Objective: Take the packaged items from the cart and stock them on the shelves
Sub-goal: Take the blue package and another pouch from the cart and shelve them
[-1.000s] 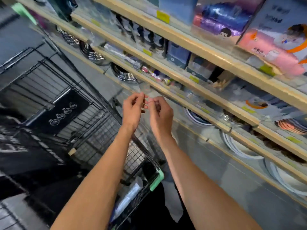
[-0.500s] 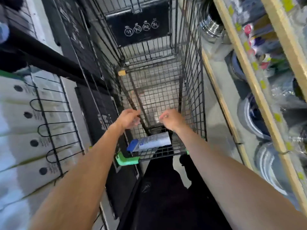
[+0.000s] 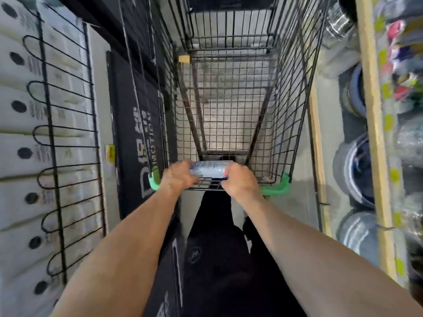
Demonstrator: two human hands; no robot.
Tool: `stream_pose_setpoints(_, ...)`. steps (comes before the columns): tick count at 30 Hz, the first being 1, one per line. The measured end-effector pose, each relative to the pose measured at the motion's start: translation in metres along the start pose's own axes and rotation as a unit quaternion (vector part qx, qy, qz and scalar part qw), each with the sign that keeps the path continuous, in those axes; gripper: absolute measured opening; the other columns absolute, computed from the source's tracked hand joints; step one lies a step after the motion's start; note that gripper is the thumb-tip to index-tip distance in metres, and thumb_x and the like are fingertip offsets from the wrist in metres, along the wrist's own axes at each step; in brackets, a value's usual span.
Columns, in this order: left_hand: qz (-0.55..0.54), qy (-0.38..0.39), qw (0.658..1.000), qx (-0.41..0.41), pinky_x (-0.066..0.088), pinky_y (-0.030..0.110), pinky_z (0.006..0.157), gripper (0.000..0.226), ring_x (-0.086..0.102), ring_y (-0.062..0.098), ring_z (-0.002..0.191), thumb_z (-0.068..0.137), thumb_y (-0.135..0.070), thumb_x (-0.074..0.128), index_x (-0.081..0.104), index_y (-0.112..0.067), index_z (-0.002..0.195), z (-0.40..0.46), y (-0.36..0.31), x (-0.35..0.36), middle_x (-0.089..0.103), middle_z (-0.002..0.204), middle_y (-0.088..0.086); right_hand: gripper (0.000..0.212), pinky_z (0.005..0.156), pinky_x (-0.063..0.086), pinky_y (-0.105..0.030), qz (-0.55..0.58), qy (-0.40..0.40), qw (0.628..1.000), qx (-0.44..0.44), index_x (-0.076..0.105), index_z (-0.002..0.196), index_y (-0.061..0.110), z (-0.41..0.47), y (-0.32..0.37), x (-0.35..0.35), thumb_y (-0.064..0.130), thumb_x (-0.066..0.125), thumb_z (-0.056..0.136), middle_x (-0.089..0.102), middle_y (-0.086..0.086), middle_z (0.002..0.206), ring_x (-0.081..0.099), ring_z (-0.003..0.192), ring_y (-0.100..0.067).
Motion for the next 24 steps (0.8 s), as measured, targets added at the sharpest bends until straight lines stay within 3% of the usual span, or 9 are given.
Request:
stream_pose_setpoints(5,0.005,-0.167,0.986,0.0,0.054,0.039,0.086,0.029,0.068,0.031,0.102,0.088,-0.03,0.064,0.066,-0.028,0.117,-0.037,-0.011,-0.005,0.071,0.111,0.007,0.015,0.084,0.057,-0.034,-0.019,-0.05,0.998,-0.045,0.07,0.103,0.014,-0.018,-0.016,0.005,0.02,0.064,0.09,0.073,-0.009,0.1,0.069,0.096,-0.03)
stream_pose_setpoints(10,-0.071,-0.171,0.983,0.018,0.055,0.038,0.085,0.025,0.067,0.029,0.099,0.085,-0.034,0.071,0.068,-0.025,0.107,-0.062,-0.012,0.029,0.07,0.108,0.005,0.015,0.076,0.059,-0.038,-0.018,-0.098,0.992,-0.083,0.069,0.098,0.014,-0.044,-0.036,0.01,0.025,0.071,0.088,0.074,-0.008,0.088,0.071,0.085,-0.029)
stream_pose_setpoints(15,-0.011,-0.146,0.989,0.033,0.055,0.042,0.091,0.027,0.064,0.027,0.103,0.085,-0.032,0.065,0.063,-0.027,0.111,-0.073,-0.029,0.078,0.069,0.11,0.002,0.021,0.076,0.058,-0.041,-0.012,-0.119,0.99,-0.079,0.067,0.093,0.014,-0.072,-0.07,0.02,0.027,0.079,0.081,0.07,-0.005,0.088,0.067,0.085,-0.026)
stream_pose_setpoints(21,0.02,-0.241,0.966,0.086,0.054,0.038,0.082,0.024,0.067,0.024,0.092,0.086,-0.038,0.067,0.067,-0.023,0.104,-0.117,-0.03,0.104,0.07,0.101,0.001,0.018,0.07,0.059,-0.036,-0.032,-0.181,0.976,-0.114,0.064,0.091,0.019,-0.115,-0.083,0.052,0.032,0.074,0.085,0.067,0.002,0.083,0.065,0.076,-0.017)
stream_pose_setpoints(24,0.023,-0.209,0.974,0.086,0.053,0.039,0.082,0.025,0.066,0.023,0.097,0.086,-0.036,0.067,0.066,-0.025,0.109,-0.126,-0.015,0.129,0.069,0.106,-0.001,0.024,0.075,0.059,-0.038,-0.044,-0.173,0.977,-0.113,0.066,0.099,0.016,-0.129,-0.089,0.074,0.034,0.074,0.085,0.069,-0.001,0.093,0.067,0.084,-0.02)
Point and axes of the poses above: each hand's wrist, its own z-axis towards the middle knuckle, its own x-axis out of the palm, y = z × x, the point moved 10 cm from there along z, towards the middle knuckle
